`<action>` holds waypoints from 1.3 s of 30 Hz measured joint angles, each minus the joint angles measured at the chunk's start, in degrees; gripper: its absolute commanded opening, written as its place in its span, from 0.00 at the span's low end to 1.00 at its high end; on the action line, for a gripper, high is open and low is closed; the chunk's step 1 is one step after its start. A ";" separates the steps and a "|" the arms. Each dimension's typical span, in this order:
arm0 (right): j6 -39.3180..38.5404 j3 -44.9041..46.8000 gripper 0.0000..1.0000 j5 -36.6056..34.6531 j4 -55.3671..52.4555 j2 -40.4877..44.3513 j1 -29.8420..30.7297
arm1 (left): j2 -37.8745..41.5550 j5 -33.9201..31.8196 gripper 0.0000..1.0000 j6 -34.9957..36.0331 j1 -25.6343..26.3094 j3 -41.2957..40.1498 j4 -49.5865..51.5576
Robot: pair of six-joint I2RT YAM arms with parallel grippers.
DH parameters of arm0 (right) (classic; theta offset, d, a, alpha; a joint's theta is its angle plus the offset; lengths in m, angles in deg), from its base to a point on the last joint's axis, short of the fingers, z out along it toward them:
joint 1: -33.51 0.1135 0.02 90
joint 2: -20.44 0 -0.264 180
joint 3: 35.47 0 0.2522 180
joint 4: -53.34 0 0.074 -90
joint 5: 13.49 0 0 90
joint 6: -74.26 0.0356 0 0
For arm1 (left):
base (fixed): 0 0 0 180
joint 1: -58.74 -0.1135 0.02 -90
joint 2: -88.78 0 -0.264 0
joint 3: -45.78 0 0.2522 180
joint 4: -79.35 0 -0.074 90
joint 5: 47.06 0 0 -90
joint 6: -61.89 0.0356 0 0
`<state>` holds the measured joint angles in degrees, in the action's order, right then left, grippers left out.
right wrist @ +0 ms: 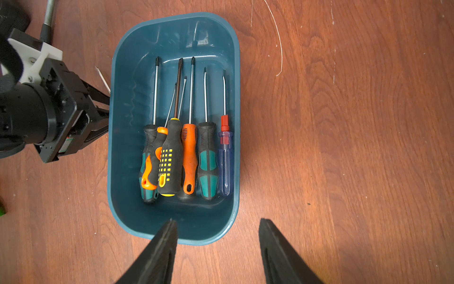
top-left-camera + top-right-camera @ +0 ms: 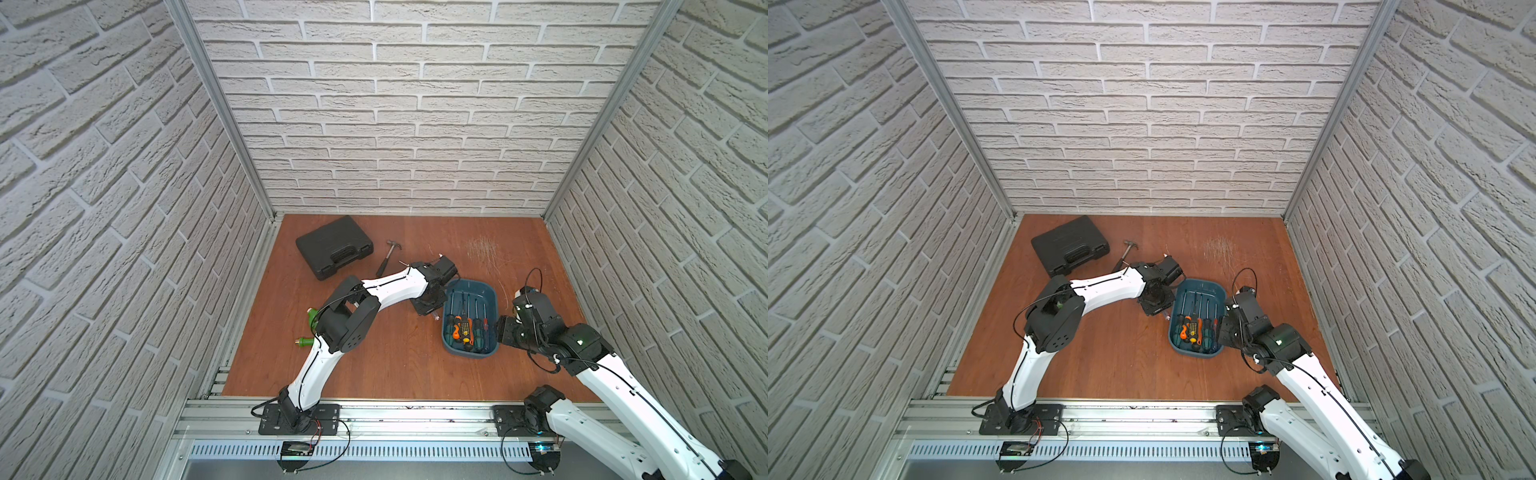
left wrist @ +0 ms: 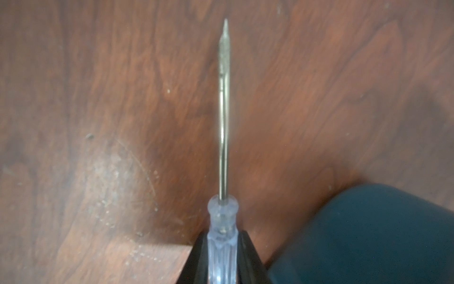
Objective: Put the screwdriver on the desktop into the storage box
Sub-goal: Pick up the screwdriver from the center of the board, then place the screwdriver in the storage box.
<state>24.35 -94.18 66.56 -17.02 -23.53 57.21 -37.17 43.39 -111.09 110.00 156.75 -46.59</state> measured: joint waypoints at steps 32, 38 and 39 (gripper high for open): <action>5.62 -3.41 0.62 -10.51 -9.99 11.80 -1.25 | -3.89 -7.56 0.18 27.98 14.73 30.10 18.73; 6.93 -3.41 0.61 -10.97 -11.34 12.00 -1.27 | -8.90 -2.99 0.18 29.46 15.56 32.13 19.71; 7.13 -3.41 0.61 -10.99 -11.45 12.00 -1.27 | -9.42 -2.49 0.18 29.46 15.61 32.13 19.74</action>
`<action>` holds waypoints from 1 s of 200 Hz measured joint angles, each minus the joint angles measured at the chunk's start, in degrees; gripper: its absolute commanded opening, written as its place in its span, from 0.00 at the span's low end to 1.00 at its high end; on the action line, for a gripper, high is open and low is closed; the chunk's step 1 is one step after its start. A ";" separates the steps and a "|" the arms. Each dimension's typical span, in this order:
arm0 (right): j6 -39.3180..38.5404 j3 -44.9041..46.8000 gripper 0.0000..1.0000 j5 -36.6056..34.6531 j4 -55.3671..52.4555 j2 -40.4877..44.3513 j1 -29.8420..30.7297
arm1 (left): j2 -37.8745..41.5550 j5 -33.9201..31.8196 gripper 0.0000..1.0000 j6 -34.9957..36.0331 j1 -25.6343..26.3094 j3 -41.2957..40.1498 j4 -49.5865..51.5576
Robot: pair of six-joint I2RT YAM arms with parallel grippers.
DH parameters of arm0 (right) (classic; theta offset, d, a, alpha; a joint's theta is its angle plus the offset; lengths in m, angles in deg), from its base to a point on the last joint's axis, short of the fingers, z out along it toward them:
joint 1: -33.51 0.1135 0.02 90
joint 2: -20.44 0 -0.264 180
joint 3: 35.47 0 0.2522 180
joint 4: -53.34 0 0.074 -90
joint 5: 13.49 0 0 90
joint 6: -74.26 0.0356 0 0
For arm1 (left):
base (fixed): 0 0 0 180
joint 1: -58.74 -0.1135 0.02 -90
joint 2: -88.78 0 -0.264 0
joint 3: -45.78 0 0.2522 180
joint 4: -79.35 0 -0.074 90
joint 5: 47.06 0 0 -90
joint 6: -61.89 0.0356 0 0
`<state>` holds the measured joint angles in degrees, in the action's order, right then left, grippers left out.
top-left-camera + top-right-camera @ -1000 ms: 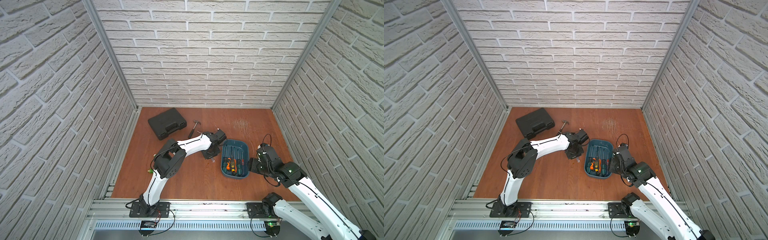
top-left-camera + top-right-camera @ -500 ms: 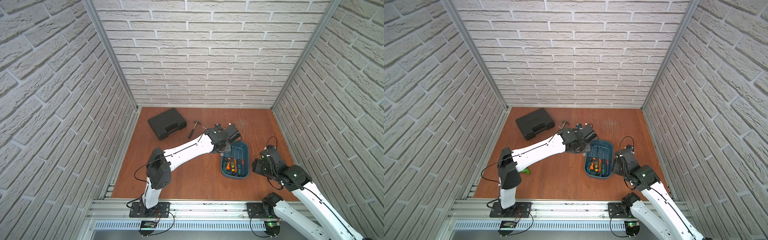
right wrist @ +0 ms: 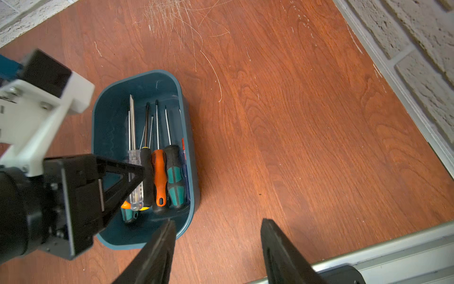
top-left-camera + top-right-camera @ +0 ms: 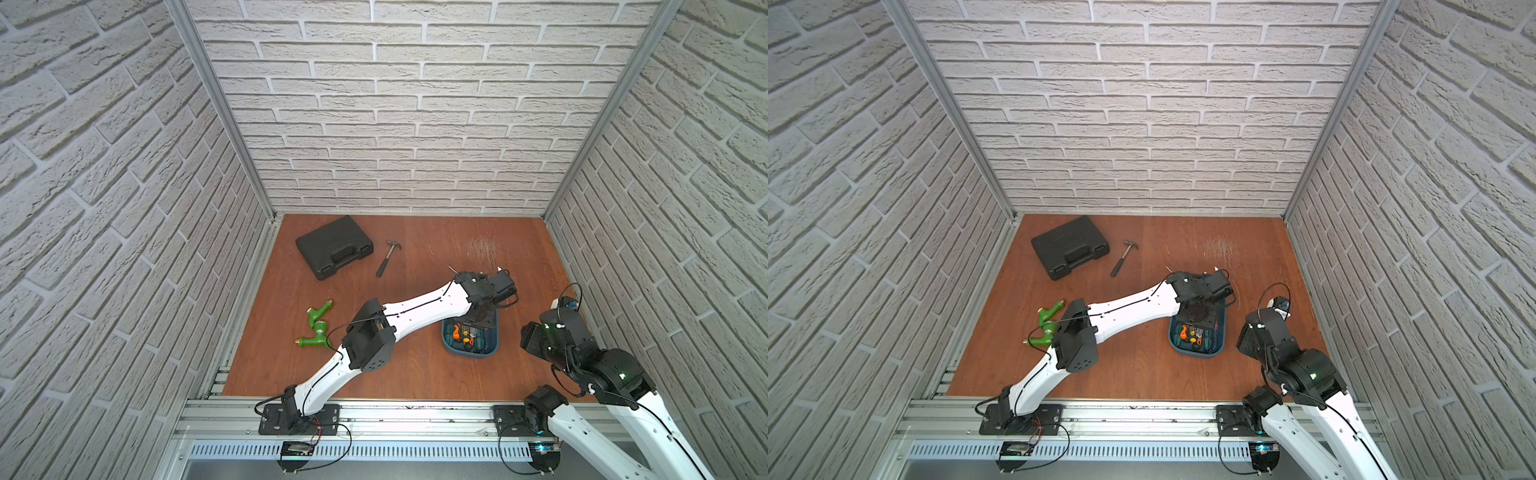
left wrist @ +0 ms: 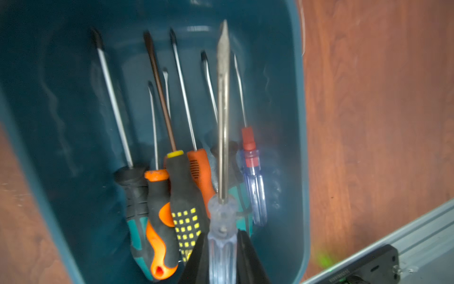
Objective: Put the screwdriver on the desktop into the storage box
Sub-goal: Place the screwdriver in the storage box.
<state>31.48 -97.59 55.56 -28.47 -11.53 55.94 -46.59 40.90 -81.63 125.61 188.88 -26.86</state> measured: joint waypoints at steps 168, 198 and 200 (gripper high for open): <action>1.07 1.86 0.60 4.33 3.02 -5.11 -0.11 | 1.01 -3.74 0.37 -4.87 -0.02 -1.68 -2.08; -1.18 3.17 0.59 10.01 8.11 -16.02 -0.13 | 14.01 -12.83 0.37 -5.73 -0.79 -8.96 -4.00; -1.44 3.21 0.58 10.45 8.50 -16.68 -0.13 | 15.63 -13.73 0.37 -5.84 -0.90 -10.32 -4.81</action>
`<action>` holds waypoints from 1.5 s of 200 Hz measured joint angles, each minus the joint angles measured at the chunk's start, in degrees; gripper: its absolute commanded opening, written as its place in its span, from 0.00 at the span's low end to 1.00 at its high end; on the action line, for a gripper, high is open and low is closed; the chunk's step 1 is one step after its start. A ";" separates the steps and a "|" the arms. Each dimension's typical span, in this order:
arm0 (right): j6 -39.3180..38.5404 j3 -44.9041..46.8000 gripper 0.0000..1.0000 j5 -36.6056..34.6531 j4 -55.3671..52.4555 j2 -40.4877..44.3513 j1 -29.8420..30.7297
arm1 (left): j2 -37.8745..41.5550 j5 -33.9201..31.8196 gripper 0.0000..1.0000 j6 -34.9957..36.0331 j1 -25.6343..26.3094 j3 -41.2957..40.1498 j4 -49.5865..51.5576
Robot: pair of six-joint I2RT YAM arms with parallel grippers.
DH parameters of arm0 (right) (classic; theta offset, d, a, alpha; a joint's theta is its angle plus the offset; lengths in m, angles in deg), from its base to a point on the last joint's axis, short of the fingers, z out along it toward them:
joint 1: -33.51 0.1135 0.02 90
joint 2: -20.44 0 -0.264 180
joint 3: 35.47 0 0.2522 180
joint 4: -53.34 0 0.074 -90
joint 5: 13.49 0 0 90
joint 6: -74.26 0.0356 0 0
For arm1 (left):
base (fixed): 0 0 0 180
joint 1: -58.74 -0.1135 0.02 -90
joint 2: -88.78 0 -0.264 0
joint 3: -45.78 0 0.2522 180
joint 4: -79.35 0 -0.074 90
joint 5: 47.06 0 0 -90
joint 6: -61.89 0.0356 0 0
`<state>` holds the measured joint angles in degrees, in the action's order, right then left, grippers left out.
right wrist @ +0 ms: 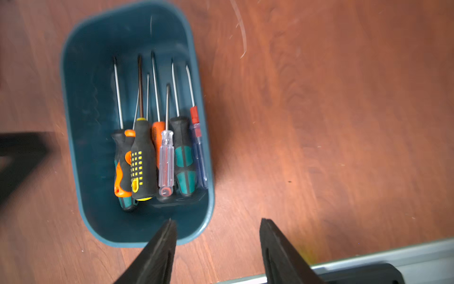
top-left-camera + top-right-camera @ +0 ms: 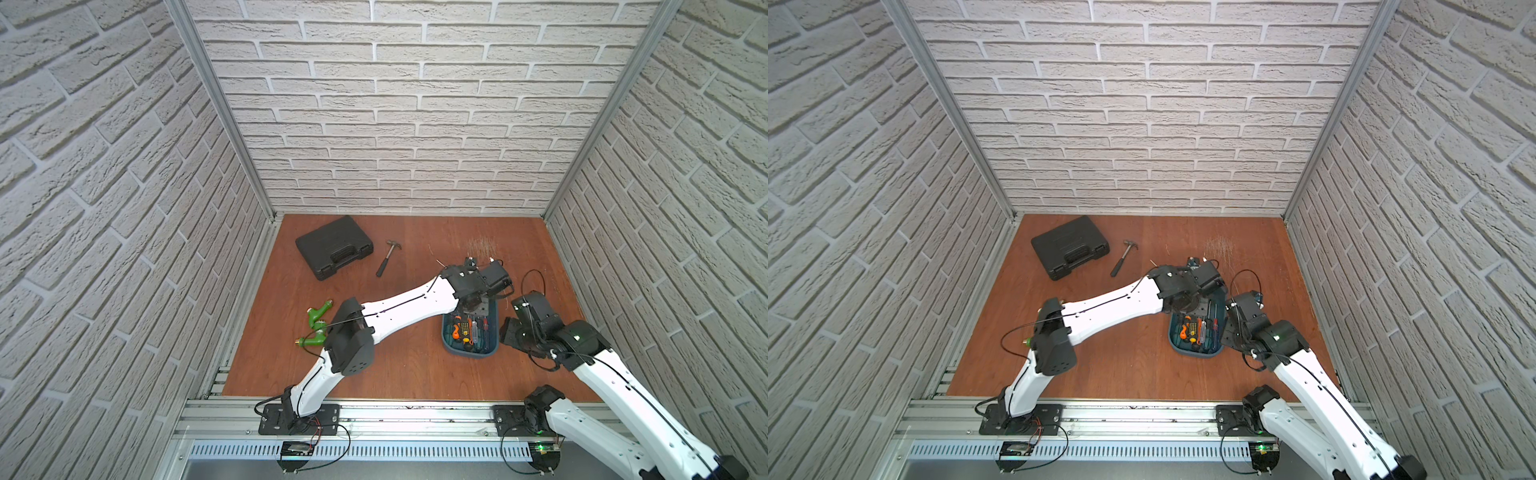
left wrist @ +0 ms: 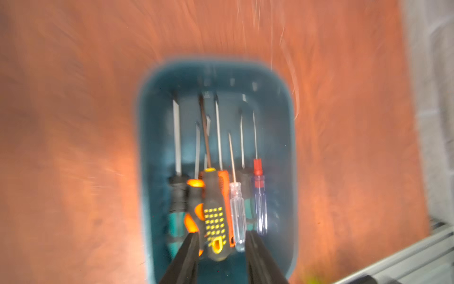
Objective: Put the screwdriver on the desktop into the storage box
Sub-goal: Place the screwdriver in the storage box, then move the storage box to the center of the board.
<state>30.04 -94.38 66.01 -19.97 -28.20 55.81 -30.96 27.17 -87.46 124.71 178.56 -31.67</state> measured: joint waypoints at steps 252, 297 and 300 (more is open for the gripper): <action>-11.85 -1.99 0.02 6.86 15.65 -27.82 -1.01 | 44.41 -17.29 0.40 -26.91 -12.24 -53.81 -2.64; -9.88 -6.80 0.02 7.21 17.79 -34.10 6.19 | 44.78 -18.51 0.40 -27.69 -12.35 -53.81 -1.16; -9.73 -7.02 0.02 7.30 18.01 -34.51 6.54 | 44.83 -18.58 0.40 -27.71 -12.35 -53.81 -1.07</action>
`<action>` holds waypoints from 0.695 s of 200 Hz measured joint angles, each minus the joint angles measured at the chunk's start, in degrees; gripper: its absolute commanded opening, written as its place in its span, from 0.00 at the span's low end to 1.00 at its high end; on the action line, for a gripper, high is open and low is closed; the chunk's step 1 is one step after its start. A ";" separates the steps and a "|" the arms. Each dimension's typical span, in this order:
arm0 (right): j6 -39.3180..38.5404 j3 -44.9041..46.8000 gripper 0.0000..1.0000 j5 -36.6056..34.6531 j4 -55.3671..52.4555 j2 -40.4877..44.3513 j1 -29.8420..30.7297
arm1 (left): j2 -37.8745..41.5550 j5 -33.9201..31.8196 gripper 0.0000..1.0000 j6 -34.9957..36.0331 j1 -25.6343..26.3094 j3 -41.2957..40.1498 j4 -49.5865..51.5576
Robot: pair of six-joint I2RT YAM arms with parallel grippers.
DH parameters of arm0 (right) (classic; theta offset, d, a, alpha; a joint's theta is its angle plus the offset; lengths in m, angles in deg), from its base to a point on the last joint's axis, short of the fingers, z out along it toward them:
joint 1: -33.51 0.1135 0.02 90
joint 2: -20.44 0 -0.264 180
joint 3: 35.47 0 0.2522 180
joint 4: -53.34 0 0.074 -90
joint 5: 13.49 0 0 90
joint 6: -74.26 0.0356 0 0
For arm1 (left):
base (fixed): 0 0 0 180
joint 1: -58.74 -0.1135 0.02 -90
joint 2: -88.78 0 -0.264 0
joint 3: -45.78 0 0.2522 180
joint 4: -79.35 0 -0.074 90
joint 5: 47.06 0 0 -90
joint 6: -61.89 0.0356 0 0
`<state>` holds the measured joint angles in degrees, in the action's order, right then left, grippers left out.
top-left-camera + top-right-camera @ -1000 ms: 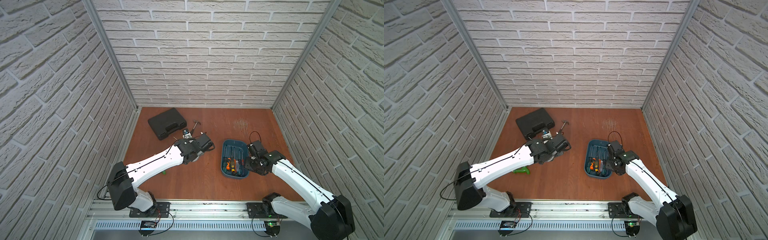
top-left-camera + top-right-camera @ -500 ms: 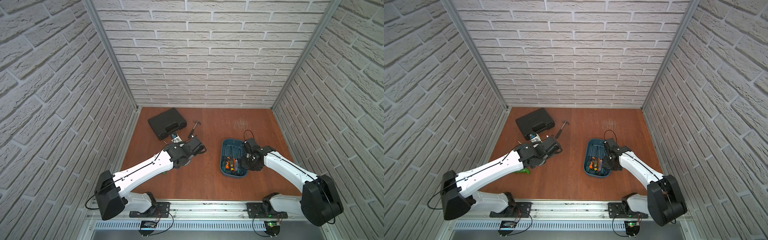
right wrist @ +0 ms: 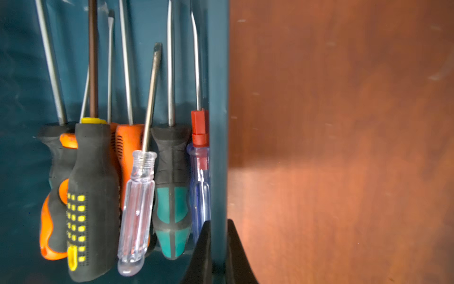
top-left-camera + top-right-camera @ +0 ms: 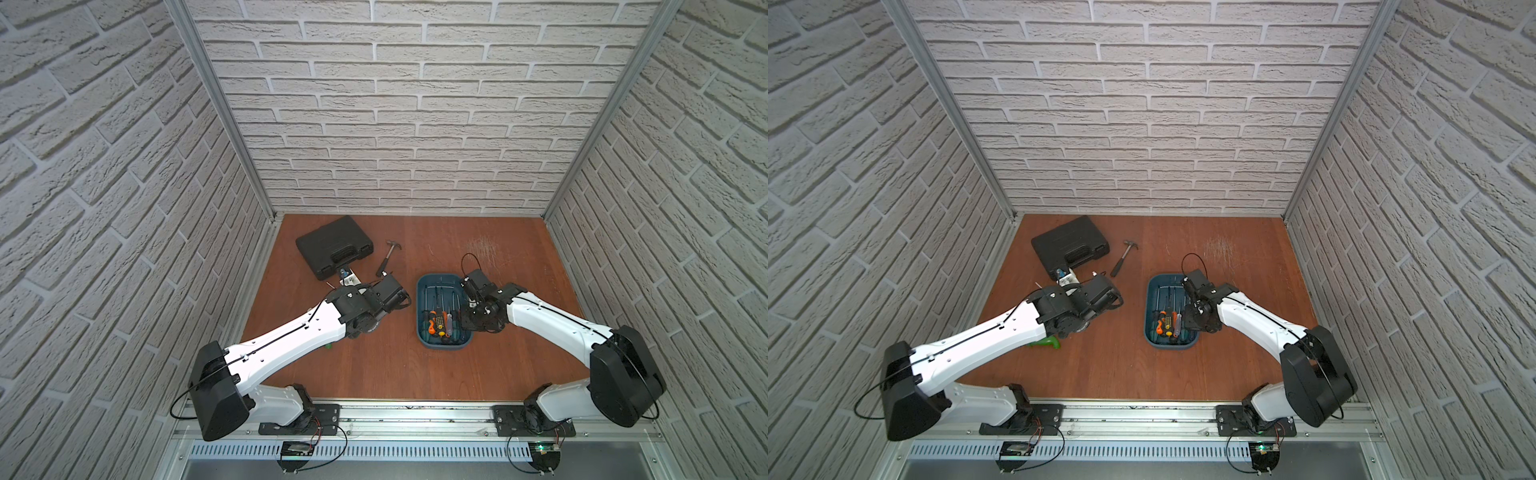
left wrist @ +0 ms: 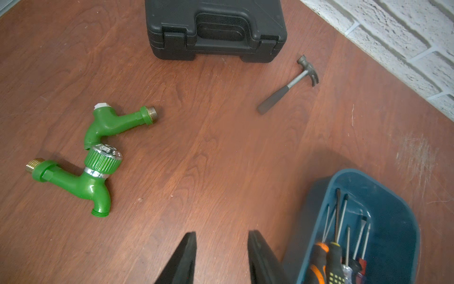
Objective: Put the screwdriver on the desktop into the storage box
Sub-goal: Move the storage box to the center of the board.
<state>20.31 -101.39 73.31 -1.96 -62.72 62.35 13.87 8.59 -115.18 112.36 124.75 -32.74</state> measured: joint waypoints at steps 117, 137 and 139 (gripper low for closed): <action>1.22 -7.67 0.64 -0.02 2.91 -0.31 1.44 | 5.16 -3.04 0.47 2.97 -6.16 -1.62 4.15; -0.61 -7.48 0.64 -0.39 1.55 7.58 -5.42 | 8.35 -4.39 0.48 7.85 -10.01 -3.04 2.58; -1.05 -7.37 0.64 -0.50 1.64 8.83 -6.71 | 8.87 -4.44 0.48 8.70 -10.78 -3.39 1.92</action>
<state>19.26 -108.76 72.81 -0.32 -53.89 55.64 22.74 4.15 -106.48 101.59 121.36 -30.81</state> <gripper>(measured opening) 0.636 0.473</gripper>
